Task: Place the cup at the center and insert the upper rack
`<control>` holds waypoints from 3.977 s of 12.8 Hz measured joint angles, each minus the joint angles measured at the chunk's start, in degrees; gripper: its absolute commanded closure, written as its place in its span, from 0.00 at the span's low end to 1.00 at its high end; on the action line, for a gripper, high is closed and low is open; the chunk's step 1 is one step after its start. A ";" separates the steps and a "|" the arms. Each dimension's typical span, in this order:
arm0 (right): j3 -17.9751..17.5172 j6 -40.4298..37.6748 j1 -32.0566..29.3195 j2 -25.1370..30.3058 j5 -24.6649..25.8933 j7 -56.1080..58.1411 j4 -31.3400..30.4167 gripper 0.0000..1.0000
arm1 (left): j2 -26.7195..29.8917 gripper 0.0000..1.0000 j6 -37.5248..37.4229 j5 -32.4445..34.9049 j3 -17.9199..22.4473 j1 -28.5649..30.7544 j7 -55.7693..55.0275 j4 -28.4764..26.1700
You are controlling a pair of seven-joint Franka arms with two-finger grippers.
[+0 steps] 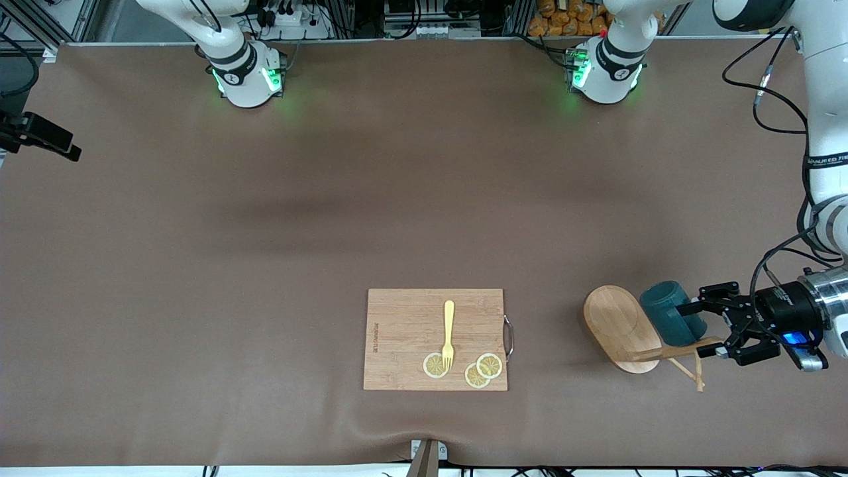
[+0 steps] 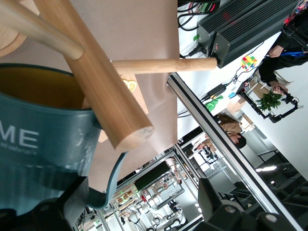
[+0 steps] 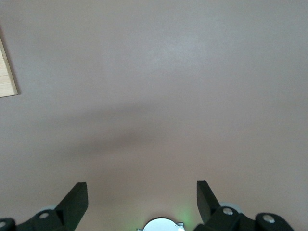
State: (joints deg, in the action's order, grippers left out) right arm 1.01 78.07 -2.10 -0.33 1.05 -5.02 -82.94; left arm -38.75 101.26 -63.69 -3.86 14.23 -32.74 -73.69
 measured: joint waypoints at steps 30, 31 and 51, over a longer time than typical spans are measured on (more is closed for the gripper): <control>-0.13 -0.14 0.70 0.00 0.00 -0.02 0.01 0.00 | 17.15 0.00 -5.42 37.10 -3.97 -4.13 -0.18 1.39; -0.13 -0.14 0.70 0.00 0.00 -0.02 0.01 0.00 | 17.77 0.00 -6.29 40.14 -5.12 -4.41 -0.18 1.38; -0.13 -0.17 0.75 0.00 0.00 -0.02 0.01 0.00 | 35.88 0.00 -19.26 64.14 1.49 -16.58 20.19 -5.49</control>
State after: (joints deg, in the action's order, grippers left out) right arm 0.88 77.90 -1.35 -0.33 1.05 -5.04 -82.93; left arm -2.86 82.00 0.45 -2.36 -2.35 -12.55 -79.18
